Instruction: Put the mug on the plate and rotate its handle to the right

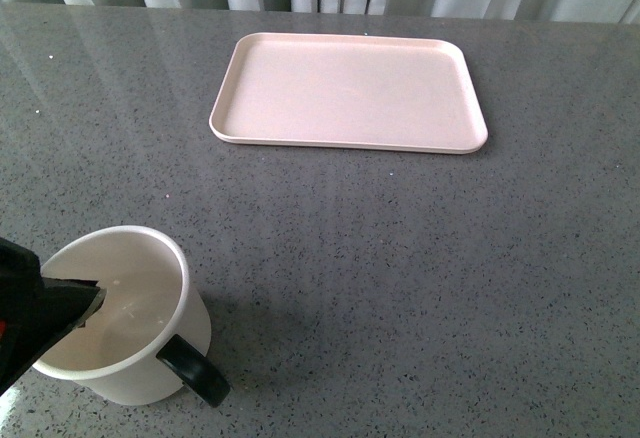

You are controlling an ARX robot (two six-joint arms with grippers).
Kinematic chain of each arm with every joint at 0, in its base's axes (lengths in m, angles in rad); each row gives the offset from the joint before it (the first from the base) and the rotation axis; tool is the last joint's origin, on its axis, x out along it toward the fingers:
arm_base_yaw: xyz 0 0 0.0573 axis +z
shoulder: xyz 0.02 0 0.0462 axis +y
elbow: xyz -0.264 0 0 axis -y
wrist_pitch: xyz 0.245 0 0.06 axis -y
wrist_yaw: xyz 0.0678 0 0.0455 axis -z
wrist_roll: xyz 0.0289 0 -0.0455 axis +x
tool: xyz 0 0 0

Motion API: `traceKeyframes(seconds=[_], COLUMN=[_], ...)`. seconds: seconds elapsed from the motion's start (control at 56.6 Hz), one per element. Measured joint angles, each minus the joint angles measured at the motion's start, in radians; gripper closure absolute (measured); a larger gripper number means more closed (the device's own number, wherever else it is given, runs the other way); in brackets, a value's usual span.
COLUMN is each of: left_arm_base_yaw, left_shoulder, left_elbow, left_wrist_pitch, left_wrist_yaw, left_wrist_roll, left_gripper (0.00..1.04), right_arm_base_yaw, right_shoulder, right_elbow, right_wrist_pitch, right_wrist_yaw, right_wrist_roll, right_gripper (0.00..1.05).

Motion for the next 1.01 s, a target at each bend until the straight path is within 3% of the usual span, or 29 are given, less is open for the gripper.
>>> traceKeyframes(seconds=[0.689,0.794,1.006], left_arm_base_yaw=[0.040,0.040,0.033], left_shoulder=[0.238,0.249,0.250], left_elbow=[0.073,0.073,0.073], left_wrist_pitch=[0.085,0.090,0.090], left_wrist_yaw=[-0.034,-0.038,-0.040], left_wrist_roll=[0.002,0.005,0.008], left_gripper=[0.10,0.31,0.60], right_arm_base_yaw=[0.000,0.000,0.000], right_shoulder=[0.000,0.000,0.000], right_elbow=[0.000,0.000,0.000], right_wrist_pitch=[0.000,0.000,0.000], right_wrist_yaw=[0.000,0.000,0.000], right_wrist_roll=[0.000,0.000,0.000], right_gripper=[0.09,0.09,0.09])
